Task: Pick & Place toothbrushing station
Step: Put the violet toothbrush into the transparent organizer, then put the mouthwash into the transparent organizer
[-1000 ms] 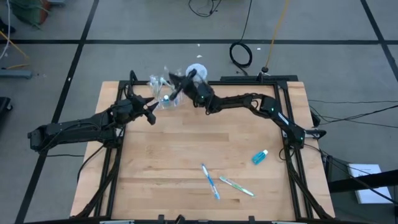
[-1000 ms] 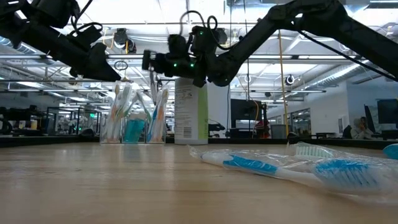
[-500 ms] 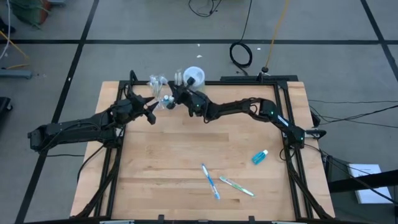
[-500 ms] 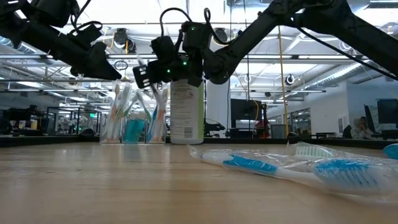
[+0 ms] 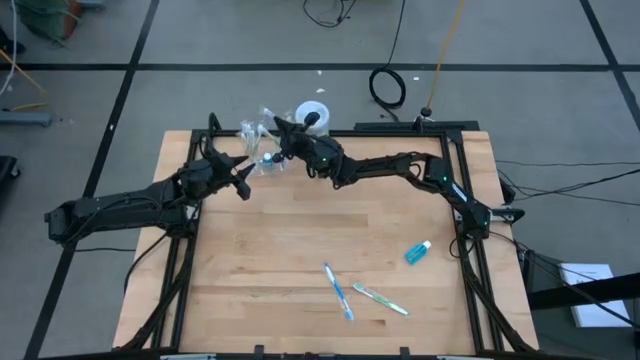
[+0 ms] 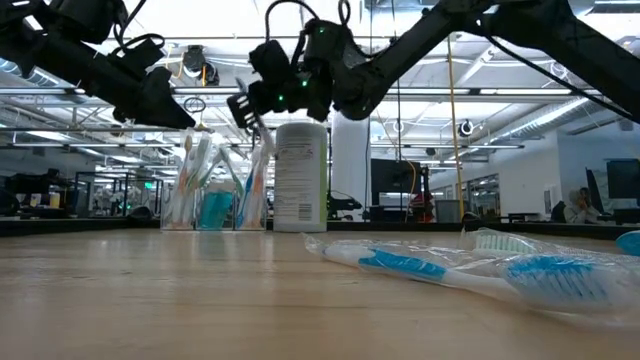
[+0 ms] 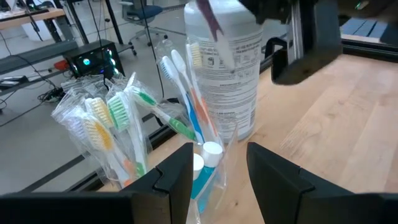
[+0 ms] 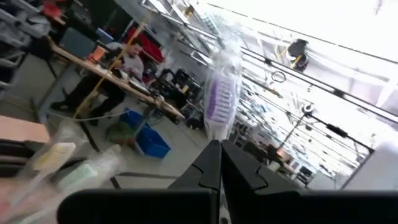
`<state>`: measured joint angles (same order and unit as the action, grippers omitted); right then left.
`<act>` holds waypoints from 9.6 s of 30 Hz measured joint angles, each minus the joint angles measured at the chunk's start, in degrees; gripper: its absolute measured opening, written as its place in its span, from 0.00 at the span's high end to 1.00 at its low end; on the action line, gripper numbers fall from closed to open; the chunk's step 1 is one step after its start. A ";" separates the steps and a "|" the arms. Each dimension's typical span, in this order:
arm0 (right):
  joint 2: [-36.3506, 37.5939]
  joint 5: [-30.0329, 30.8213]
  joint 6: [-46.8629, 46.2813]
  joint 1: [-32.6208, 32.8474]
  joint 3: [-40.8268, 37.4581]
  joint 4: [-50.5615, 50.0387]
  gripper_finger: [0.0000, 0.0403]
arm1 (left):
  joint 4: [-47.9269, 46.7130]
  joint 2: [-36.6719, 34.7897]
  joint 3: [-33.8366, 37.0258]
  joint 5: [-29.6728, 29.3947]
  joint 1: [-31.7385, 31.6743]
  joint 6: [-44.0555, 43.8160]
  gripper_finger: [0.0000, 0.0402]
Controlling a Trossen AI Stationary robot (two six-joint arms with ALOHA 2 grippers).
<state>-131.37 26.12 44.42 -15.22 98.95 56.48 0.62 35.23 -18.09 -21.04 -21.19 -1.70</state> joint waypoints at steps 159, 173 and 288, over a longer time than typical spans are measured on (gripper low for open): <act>10.08 -8.36 -32.71 13.07 -34.62 25.09 1.00 | -30.48 38.08 -23.58 20.92 19.57 -6.38 0.90; 10.08 -3.59 -30.20 15.31 -35.82 23.65 1.00 | -30.87 41.58 -23.54 14.09 23.75 -2.53 0.64; 61.24 -21.33 -157.05 35.87 -59.33 -114.76 0.67 | -8.59 25.50 -25.42 5.09 20.83 15.02 0.60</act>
<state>-70.13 4.79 -112.63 20.66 39.62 -58.27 -7.96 60.73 -43.51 -15.95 -0.36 13.32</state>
